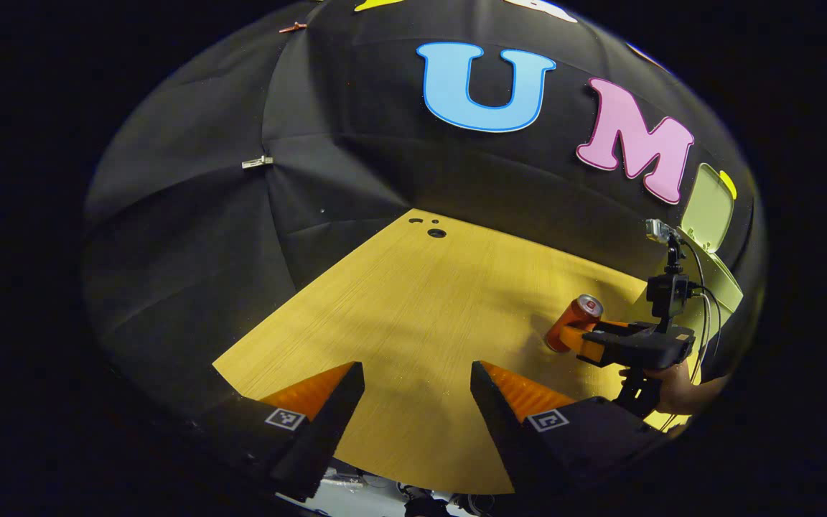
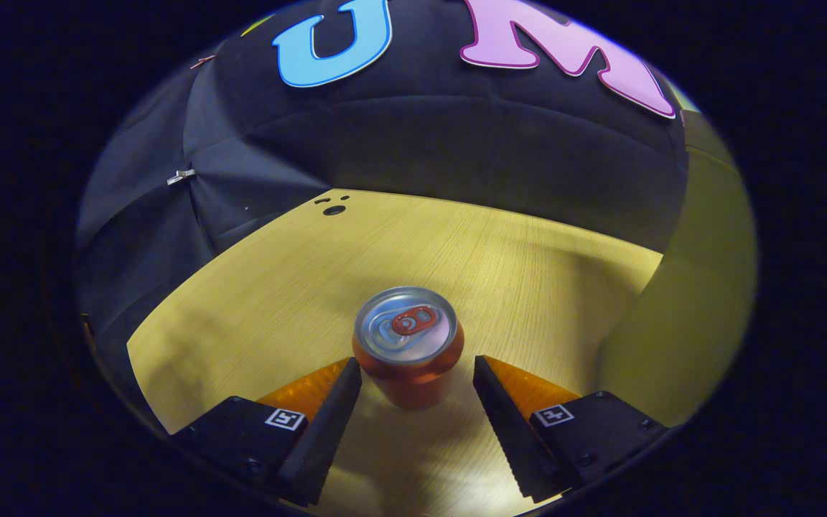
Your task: Press the lid of the desktop garbage bin to open it, pick up the crumpled paper on the desktop and throw it into the bin, then pick up the pop can on the desktop and drop it into the bin, and finally close the garbage bin lid.
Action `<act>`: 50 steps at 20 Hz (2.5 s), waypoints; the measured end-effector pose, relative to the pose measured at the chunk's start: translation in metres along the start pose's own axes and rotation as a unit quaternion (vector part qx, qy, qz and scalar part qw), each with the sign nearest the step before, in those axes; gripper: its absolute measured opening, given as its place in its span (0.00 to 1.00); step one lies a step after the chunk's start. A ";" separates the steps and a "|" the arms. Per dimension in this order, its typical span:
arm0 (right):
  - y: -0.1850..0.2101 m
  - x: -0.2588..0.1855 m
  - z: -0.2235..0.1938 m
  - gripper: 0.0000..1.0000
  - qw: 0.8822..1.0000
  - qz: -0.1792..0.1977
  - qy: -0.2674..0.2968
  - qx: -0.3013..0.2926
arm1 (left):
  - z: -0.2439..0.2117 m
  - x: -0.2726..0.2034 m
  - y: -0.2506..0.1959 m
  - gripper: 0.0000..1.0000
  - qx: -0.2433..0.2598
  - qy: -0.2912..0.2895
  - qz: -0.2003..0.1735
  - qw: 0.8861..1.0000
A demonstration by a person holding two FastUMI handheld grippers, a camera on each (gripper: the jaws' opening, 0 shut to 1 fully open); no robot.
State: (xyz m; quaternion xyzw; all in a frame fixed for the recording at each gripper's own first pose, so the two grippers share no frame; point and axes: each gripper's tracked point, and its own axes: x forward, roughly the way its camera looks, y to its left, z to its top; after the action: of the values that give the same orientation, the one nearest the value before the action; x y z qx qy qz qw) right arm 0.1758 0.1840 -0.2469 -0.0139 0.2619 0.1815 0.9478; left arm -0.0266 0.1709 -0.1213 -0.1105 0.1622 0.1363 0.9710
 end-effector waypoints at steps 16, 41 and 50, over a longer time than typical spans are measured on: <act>0.002 0.012 0.020 0.84 1.000 0.003 -0.012 -0.013 | -0.002 0.007 -0.010 0.96 -0.014 0.011 -0.002 1.000; -0.015 -0.206 0.209 0.83 0.975 0.013 -0.214 -0.065 | 0.012 0.024 -0.064 0.96 0.060 -0.031 -0.080 0.994; -0.100 -0.258 0.225 0.83 0.967 -0.075 -0.240 -0.032 | 0.018 0.034 -0.136 0.96 0.102 -0.030 -0.153 0.983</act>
State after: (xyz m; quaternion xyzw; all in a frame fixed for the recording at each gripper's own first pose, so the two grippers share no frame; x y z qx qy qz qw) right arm 0.1163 0.0314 0.0696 -0.0199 0.0187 0.1163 0.9928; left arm 0.0498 0.0559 -0.0936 -0.0307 0.1273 -0.0277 0.9910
